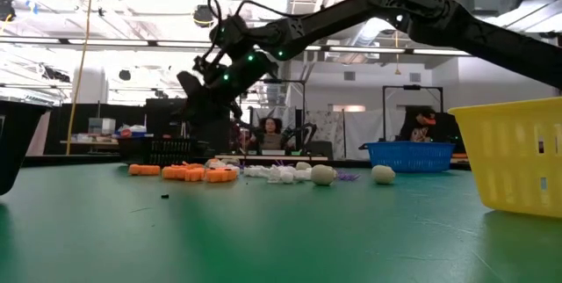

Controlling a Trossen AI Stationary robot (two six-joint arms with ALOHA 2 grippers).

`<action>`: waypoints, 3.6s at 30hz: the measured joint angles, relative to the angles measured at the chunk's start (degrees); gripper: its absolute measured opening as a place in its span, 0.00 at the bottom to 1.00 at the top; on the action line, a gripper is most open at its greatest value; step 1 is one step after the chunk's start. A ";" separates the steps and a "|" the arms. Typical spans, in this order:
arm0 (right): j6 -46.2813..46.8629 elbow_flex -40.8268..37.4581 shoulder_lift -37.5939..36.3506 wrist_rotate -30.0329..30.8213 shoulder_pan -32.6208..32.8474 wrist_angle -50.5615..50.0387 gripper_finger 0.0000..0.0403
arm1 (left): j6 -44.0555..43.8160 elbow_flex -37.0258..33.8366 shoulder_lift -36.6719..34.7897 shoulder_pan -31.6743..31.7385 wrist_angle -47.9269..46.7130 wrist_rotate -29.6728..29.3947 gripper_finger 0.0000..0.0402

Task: Sort Halloween decoration
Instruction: Put the purple spider toy into the top black basket

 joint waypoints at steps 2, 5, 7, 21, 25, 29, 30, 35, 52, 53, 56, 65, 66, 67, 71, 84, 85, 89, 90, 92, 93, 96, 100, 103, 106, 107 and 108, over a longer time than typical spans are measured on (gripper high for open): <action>-2.14 -0.04 -0.39 0.01 0.34 1.73 0.46 | 0.14 0.00 0.00 -0.02 -0.14 -0.01 0.00; -5.30 -0.04 -0.50 -0.10 1.06 4.64 0.46 | 0.57 0.00 0.00 -0.02 -1.20 -0.03 0.00; -8.12 -0.04 -0.40 -0.23 1.51 4.31 0.46 | 0.55 0.00 0.00 -0.02 -1.96 -0.05 0.00; -15.50 -0.04 -0.20 -0.08 3.93 5.69 0.42 | 3.37 -0.77 1.78 -0.03 -8.42 0.05 0.00; -10.28 -0.04 -0.26 -0.10 3.15 6.38 0.42 | 0.30 -8.17 0.87 -0.04 -7.51 -5.15 0.00; -6.72 0.00 -0.26 -1.70 2.55 8.48 0.42 | -6.22 -20.09 -3.84 0.00 4.06 -1.42 0.00; -6.44 0.00 -0.26 -1.82 2.49 8.48 0.42 | -7.66 -23.18 -5.37 -0.06 6.93 -0.07 0.00; -7.57 0.00 -0.26 -2.48 2.52 8.28 0.42 | -15.29 -36.29 -9.75 0.02 15.92 1.79 0.00; -7.93 0.00 -0.26 -3.16 2.55 7.74 0.64 | -23.82 -48.00 -14.38 5.00 19.48 9.84 0.00; -7.95 0.00 -0.26 -3.16 2.55 7.73 0.66 | -23.35 -48.00 -14.75 5.40 17.56 9.90 0.00; -8.19 0.00 -0.26 -3.16 2.55 8.00 0.72 | -22.11 -48.00 -14.97 5.99 15.65 10.05 0.00; -8.41 0.00 -0.26 -3.15 2.55 10.07 0.76 | -19.63 -52.70 -14.31 6.60 19.84 11.87 0.00; -8.41 0.00 -0.26 -3.14 2.55 10.06 0.76 | -19.96 -53.26 -14.40 6.85 21.90 12.07 0.00; -8.41 0.00 -0.26 -3.16 2.55 10.07 0.76 | -20.18 -53.73 -14.40 7.15 22.90 12.22 0.00; -8.43 0.00 -0.26 -3.16 2.94 10.44 0.76 | -18.82 -54.31 -12.62 8.15 22.77 10.47 0.00; -8.42 0.00 -0.26 -3.18 3.29 11.27 0.76 | -13.68 -54.31 -5.99 9.05 26.58 8.02 0.00; -8.42 0.00 -0.26 -3.18 3.31 11.28 0.76 | -13.21 -54.34 -5.53 9.05 26.58 7.82 0.00; -8.41 0.00 -0.26 -3.18 3.42 11.33 0.76 | -12.12 -54.31 -3.47 9.05 27.31 7.70 0.00; -8.41 0.00 -0.26 -3.18 3.42 11.43 0.76 | -12.00 -54.34 -2.94 9.05 27.40 7.71 0.00; -8.41 0.00 -0.26 -3.20 3.43 11.55 0.76 | -11.92 -54.31 -2.16 9.05 28.16 6.67 0.00; -8.41 0.00 -0.26 -3.23 3.44 11.53 0.76 | -11.56 -54.31 -1.77 9.05 28.10 5.60 0.00; -8.41 0.00 -0.26 -3.27 3.49 11.49 0.76 | -10.55 -54.31 -0.96 9.05 27.34 2.87 0.00; -8.41 0.00 -0.26 -3.29 3.46 11.49 0.76 | -9.49 -54.31 -0.72 9.05 24.50 -1.11 0.00; -8.41 0.00 -0.26 -3.29 3.46 11.44 0.76 | -9.30 -54.31 -0.72 9.09 24.05 -2.85 0.00; -8.41 0.00 -0.26 -3.27 3.46 11.44 0.76 | -8.49 -54.31 -0.60 9.12 24.17 -3.42 0.00; -8.41 0.00 -0.26 -3.28 3.44 11.42 0.76 | -8.44 -54.31 -0.36 9.12 24.17 -3.80 0.00; -8.41 0.00 -0.26 -3.27 3.44 11.42 0.76 | -8.44 -54.31 -0.15 9.16 24.11 -4.11 0.00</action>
